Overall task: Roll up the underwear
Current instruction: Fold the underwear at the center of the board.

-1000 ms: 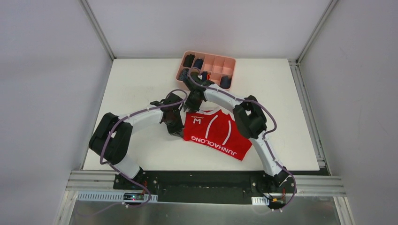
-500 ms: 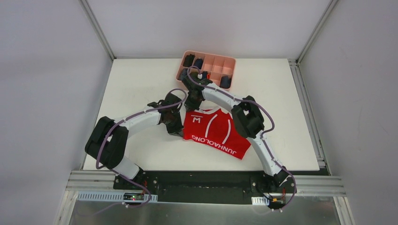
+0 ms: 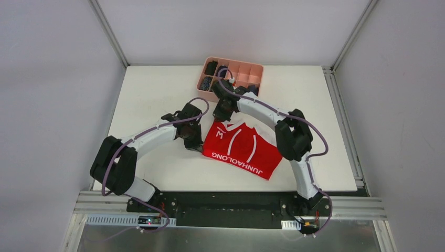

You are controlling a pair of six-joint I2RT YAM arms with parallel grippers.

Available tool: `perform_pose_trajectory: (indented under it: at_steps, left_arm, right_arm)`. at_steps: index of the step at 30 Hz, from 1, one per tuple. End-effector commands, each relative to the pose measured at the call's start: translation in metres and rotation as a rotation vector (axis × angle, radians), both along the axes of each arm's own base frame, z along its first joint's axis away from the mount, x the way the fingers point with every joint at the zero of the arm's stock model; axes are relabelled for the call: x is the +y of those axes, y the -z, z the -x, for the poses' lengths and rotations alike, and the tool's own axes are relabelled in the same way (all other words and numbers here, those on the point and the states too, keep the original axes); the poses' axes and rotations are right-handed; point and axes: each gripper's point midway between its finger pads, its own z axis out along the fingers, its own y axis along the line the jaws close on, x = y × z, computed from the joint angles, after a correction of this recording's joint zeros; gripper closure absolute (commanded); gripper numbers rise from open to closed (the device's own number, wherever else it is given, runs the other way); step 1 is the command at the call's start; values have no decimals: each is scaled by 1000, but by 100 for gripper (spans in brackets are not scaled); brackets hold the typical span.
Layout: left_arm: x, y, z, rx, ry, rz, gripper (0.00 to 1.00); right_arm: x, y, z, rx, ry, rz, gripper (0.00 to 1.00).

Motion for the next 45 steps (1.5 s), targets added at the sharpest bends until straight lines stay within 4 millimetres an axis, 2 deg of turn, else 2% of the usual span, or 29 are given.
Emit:
perform_pose_trajectory:
  at_steps: [1, 8, 14, 19, 24, 29, 33, 37, 45]
  left_arm:
    - [-1, -31, -6, -73, 48, 16, 100]
    - [-11, -55, -14, -125, 56, 47, 100]
    - [-37, -77, -14, -135, 111, 115, 100]
    - [-71, -90, -3, -130, 219, 116, 100]
    - [-116, -104, 10, -118, 350, 123, 100]
    - [-154, -109, 22, -118, 440, 134, 100]
    - [-177, -104, 33, -99, 497, 129, 100]
    - [-190, -90, 45, -59, 539, 120, 100]
    - [-209, -64, 63, 14, 592, 103, 100]
  right_arm:
    - [-9, -70, -17, -155, 35, -87, 100]
    - [-33, -104, -10, -220, 60, -110, 100]
    - [-75, -123, 5, -264, 100, -90, 100]
    - [-120, -120, 29, -262, 138, -65, 100]
    - [-158, -126, 49, -279, 172, -34, 100]
    - [-188, -119, 72, -281, 231, -14, 100]
    - [-210, -112, 87, -286, 262, 18, 100]
    - [-228, -103, 105, -273, 269, 46, 100]
    - [-254, -60, 132, -201, 275, 110, 100]
